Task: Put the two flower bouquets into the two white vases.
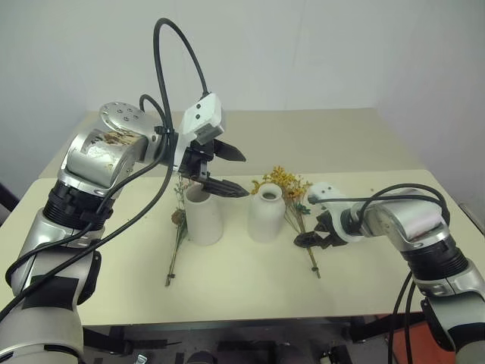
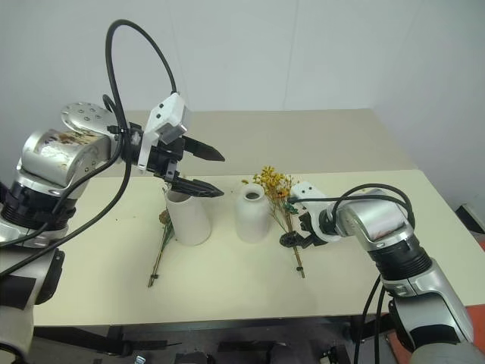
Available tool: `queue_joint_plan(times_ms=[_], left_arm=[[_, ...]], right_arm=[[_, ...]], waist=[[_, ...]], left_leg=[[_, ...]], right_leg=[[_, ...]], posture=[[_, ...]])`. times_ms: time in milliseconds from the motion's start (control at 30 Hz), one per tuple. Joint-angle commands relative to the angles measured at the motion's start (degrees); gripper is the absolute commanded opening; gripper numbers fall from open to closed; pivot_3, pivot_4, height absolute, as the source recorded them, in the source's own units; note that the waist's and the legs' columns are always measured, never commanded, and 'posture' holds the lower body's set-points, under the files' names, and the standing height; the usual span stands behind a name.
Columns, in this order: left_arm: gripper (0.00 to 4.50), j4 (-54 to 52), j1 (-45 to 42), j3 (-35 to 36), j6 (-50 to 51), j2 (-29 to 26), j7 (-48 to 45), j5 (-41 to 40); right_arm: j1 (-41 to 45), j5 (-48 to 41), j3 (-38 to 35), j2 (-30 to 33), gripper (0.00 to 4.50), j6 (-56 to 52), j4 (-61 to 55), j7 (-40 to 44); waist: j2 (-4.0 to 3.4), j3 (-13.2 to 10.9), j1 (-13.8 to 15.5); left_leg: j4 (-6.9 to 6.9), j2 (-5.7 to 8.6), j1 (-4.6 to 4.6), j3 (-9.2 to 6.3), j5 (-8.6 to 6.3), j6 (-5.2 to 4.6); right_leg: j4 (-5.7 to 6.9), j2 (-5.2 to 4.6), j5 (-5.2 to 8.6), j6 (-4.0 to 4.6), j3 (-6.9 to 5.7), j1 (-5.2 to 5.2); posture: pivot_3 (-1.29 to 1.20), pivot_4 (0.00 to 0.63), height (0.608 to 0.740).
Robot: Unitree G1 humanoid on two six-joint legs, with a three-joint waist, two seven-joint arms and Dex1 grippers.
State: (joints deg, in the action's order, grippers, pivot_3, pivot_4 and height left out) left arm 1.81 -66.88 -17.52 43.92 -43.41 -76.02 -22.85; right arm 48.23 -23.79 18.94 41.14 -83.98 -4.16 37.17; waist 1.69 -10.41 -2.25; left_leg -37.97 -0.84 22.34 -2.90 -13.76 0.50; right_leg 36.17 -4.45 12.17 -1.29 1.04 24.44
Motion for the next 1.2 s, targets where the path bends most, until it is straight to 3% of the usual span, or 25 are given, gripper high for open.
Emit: queue_joint_plan(times_ms=[33, 333, 400, 600, 700, 800, 1000, 1200], left_arm=[[4.50, -3.44, -0.65, 0.49, 1.21, 0.29, -0.27, -0.13], [4.50, -6.36, 1.30, 1.23, 3.00, -0.78, 0.08, 0.01], [4.50, -6.49, 1.44, 1.33, 3.08, -0.77, 0.26, 0.02], [4.50, -6.31, 2.20, 2.19, 2.67, -1.18, 0.50, -0.16], [4.50, -6.59, 3.48, 2.62, 2.58, -1.58, 0.40, -0.46], [4.50, -6.79, 4.60, 2.80, 2.57, -1.75, 0.51, -0.44], [4.50, -6.05, 5.21, 3.48, 5.19, -1.36, 2.00, -1.03], [4.50, -6.13, 4.59, 4.04, 10.00, -1.14, 5.12, -0.89]], right_arm=[[0.62, 0.88, 2.14, 0.10, 3.17, 2.65, 0.22, 0.82], [0.03, 1.32, 1.65, -0.94, 0.02, 2.88, 0.76, -0.38], [1.02, 0.76, -2.32, -2.86, 0.02, 0.13, 3.77, -1.61], [8.39, 5.21, -28.07, -14.46, 0.02, -2.64, 18.86, -16.03], [11.37, 6.42, -40.55, -19.21, 0.02, 6.49, 19.94, -25.56], [10.78, 4.12, -46.74, -23.31, 0.02, 19.67, 14.57, -28.23], [10.23, -6.59, -48.26, -27.00, 0.02, 24.95, 3.77, -21.50], [5.63, -11.49, -40.04, -27.79, 0.02, 28.26, -7.00, -15.19]], waist=[[0.00, 0.00, -0.06], [0.00, 0.00, -0.24], [0.00, 0.00, -0.25], [-0.02, -0.01, -0.16], [-0.03, -0.01, -0.12], [-0.05, -0.02, -0.17], [-0.11, -0.06, -0.35], [-0.13, -0.06, -0.39]], left_leg=[[0.00, 0.00, 0.00, 0.00, 0.00, 0.00], [0.00, 0.00, -0.02, 0.00, 0.00, 0.00], [-0.01, 0.00, -0.01, -0.01, 0.00, 0.00], [-0.01, 0.00, -0.02, 0.01, 0.00, 0.00], [0.01, 0.00, 0.02, 0.02, 0.00, 0.00], [0.06, 0.00, 0.02, 0.02, 0.00, 0.00], [0.06, 0.01, 0.02, 0.03, 0.00, 0.00], [0.06, 0.00, -0.05, 0.02, 0.00, 0.00]], right_leg=[[0.00, 0.00, 0.00, 0.00, 0.00, 0.00], [0.03, 0.00, 0.00, 0.00, 0.02, 0.01], [0.03, 0.00, 0.00, 0.00, 0.02, 0.01], [0.08, 0.01, -0.01, 0.02, 0.05, 0.03], [0.09, 0.00, -0.02, 0.03, 0.05, 0.06], [0.13, 0.00, -0.03, 0.02, 0.06, 0.10], [0.51, 0.00, -0.03, 0.01, 0.10, 0.14], [0.60, 0.02, -0.02, 0.00, 0.11, 0.14]], posture=[[0.00, 0.150, 0.740], [0.00, 0.150, 0.740], [0.00, 0.150, 0.740], [0.00, 0.150, 0.740], [0.00, 0.150, 0.740], [0.00, 0.150, 0.740], [0.00, 0.150, 0.740], [0.00, 0.150, 0.740]])
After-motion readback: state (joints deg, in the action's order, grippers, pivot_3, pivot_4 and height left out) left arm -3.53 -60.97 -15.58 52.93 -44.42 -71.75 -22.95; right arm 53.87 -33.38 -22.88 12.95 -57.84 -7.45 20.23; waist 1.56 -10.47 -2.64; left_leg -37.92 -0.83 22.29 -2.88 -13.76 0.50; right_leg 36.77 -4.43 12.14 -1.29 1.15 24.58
